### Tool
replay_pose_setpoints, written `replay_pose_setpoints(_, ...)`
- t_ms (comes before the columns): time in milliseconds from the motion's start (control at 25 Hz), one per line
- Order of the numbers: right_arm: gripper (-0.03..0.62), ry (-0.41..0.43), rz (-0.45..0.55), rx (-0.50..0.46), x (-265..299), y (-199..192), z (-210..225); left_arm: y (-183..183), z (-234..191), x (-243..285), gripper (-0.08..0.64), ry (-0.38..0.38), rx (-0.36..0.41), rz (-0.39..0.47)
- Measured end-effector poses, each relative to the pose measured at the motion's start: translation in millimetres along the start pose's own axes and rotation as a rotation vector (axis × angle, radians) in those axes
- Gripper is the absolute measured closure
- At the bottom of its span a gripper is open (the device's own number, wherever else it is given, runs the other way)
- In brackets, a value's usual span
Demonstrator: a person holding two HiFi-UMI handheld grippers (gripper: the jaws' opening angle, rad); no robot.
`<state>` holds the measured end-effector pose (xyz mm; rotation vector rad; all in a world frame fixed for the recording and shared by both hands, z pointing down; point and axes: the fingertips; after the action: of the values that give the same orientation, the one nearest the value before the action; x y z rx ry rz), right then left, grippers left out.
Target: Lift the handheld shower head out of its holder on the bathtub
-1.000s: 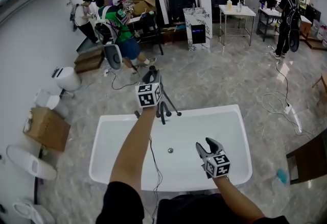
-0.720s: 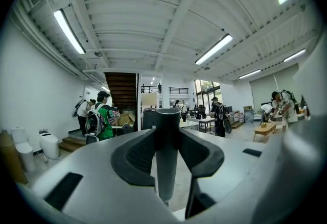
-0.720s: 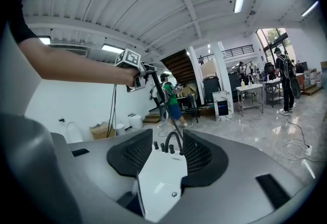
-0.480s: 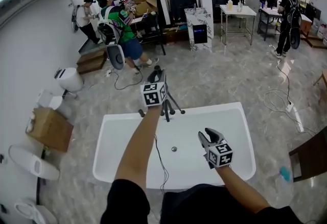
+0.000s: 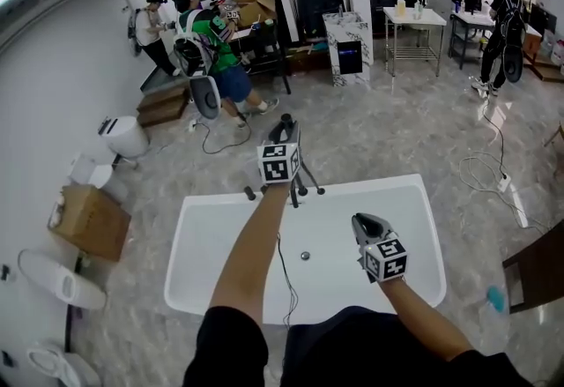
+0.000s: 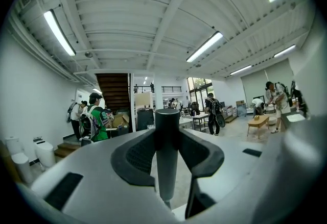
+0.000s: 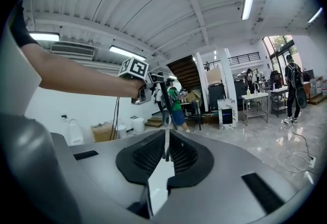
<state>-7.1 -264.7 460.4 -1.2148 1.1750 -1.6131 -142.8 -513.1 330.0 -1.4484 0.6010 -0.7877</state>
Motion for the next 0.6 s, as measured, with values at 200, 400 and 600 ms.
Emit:
replay_pose_setpoints(200,0.575,-0.008,0.021,-0.004,1,6,6,-4,2,1,0.428,0.001,0.034,-0.005)
replay_pose_setpoints(400,0.577,-0.028,0.037,-0.020,1,9,13,-5,2,0,0.428,0.007,0.039,-0.004)
replay_pose_setpoints(600,0.592,-0.083,0.079,-0.003,3,27,22,-9,-4,-3,0.428,0.000,0.031,-0.014)
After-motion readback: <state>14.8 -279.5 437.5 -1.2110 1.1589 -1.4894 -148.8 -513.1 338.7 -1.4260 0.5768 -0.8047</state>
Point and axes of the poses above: the fingertips, and each gripper's own axes: x forward along the fingers, z to its right, y out of its top, and after that the axes turned 14 degrees about -y, right-handed
